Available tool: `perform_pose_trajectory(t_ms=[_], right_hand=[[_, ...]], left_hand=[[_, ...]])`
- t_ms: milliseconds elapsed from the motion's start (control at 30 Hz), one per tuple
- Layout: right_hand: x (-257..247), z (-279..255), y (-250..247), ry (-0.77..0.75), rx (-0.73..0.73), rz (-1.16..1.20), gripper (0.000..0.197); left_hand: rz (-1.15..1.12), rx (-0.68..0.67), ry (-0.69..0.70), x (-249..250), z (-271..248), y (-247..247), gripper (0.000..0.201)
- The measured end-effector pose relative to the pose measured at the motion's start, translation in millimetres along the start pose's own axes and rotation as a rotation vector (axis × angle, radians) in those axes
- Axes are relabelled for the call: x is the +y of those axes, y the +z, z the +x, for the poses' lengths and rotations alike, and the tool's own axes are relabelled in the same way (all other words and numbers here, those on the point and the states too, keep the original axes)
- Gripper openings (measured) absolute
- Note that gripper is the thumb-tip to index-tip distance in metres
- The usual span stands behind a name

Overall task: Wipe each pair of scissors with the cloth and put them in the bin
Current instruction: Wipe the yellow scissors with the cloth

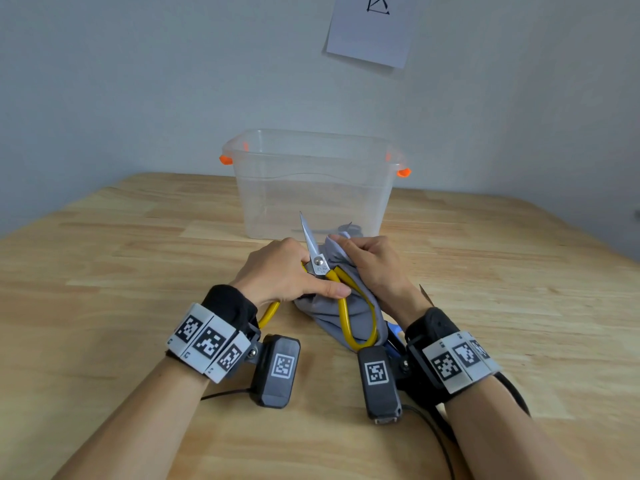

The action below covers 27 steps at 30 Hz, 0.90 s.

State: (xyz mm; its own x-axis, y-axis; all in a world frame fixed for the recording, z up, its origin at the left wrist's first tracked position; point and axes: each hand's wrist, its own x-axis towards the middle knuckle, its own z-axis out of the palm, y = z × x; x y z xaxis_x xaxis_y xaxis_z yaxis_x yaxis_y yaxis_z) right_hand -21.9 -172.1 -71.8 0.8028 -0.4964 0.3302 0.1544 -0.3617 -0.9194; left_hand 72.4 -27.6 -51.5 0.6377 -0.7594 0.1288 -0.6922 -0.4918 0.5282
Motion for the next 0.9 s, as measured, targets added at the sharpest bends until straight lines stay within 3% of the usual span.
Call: perform_pose_trajectory(t_ms=[200,333,467,567,633,767,900], right_hand=[[-0.2,-0.2,1.1,0.002,0.091,0.070,0.062],[4.5,2.7,1.2,0.036,0.081,0.114,0.055],[2.0,-0.5,1.7,0.158,-0.102,0.092,0.052],[-1.3,-3.1,1.3,0.165,-0.205,0.044,0.047],[0.0,-1.9,0.5,0.115,-0.169,0.013,0.049],[6.5,0.6,1.1,0.029,-0.105,0.014,0.053],[8.3,3.6,2.4,-0.014,-0.008,0.037,0.053]], left_hand=[[0.006,-0.015,0.017,-0.1,-0.9,0.5,0.073],[0.000,-0.026,0.021,-0.3,-1.2,0.4,0.078],[-0.026,-0.016,0.014,1.6,-2.6,-1.3,0.066],[-0.029,-0.020,0.003,2.2,-4.6,-2.7,0.065],[-0.034,-0.033,-0.005,1.4,-3.8,-2.0,0.066],[-0.026,-0.036,-0.011,-1.7,-0.1,-0.9,0.094],[-0.004,-0.031,-0.003,-1.5,-0.5,-1.2,0.085]])
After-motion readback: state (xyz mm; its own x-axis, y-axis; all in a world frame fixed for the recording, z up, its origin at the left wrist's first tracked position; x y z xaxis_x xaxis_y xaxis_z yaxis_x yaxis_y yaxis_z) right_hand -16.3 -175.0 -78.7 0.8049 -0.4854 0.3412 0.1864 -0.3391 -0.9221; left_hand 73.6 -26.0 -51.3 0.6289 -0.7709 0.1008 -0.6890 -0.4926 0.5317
